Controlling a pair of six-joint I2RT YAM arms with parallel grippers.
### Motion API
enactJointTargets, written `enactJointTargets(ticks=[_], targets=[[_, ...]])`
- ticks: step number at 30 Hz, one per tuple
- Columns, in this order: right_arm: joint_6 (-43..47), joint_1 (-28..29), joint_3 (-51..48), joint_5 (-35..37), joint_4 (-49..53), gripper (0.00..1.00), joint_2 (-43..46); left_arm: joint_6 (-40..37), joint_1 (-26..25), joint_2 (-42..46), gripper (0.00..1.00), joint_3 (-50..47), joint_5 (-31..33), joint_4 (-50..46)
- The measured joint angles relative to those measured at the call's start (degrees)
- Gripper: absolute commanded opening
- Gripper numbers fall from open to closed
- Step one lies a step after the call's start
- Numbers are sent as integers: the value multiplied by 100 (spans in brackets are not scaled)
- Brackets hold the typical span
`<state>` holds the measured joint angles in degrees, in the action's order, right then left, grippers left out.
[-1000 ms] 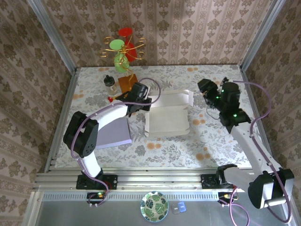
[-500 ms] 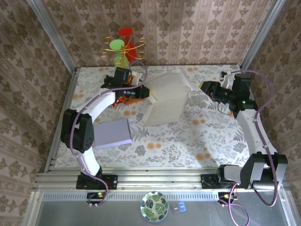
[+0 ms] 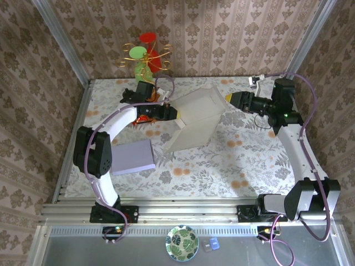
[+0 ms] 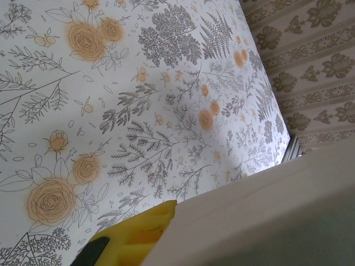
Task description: Fold the paper box
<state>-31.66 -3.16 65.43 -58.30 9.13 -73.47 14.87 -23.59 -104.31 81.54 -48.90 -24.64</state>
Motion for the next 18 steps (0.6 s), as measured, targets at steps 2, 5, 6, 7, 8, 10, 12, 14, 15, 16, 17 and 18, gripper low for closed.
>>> enactJointTargets(ticks=[2, 5, 6, 7, 8, 10, 12, 14, 15, 16, 17, 18], targets=[[13, 63, 72, -44, 15, 42, -7, -26, -4, -13, 0, 50, 0, -39], [118, 166, 262, -48, 109, 42, -48, -61, -28, -33, 0, 105, 0, -85], [155, 201, 323, -50, 151, 42, -63, -72, -33, -46, 0, 129, 0, -94], [195, 229, 365, -50, 184, 42, -74, -90, -42, -63, 0, 153, 0, -111], [238, 258, 409, -48, 219, 42, -87, -111, -44, -79, 0, 177, 2, -136], [361, 315, 479, -46, 358, 42, -120, -146, -55, -98, 0, 210, 4, -199], [507, 382, 551, -33, 538, 42, -164, -168, -72, -101, 0, 214, 4, -238], [651, 463, 616, 0, 706, 42, -210, -173, -74, -103, 0, 214, 4, -271], [728, 498, 638, 31, 791, 42, -229, -181, -74, -103, 0, 214, 4, -291], [785, 529, 660, 70, 852, 42, -243, -192, -74, -103, 0, 214, 7, -310], [850, 560, 688, 109, 935, 43, -254, -210, -74, -103, 0, 214, 9, -328], [907, 575, 702, 142, 979, 42, -258, -216, -74, -103, 0, 214, 13, -337]])
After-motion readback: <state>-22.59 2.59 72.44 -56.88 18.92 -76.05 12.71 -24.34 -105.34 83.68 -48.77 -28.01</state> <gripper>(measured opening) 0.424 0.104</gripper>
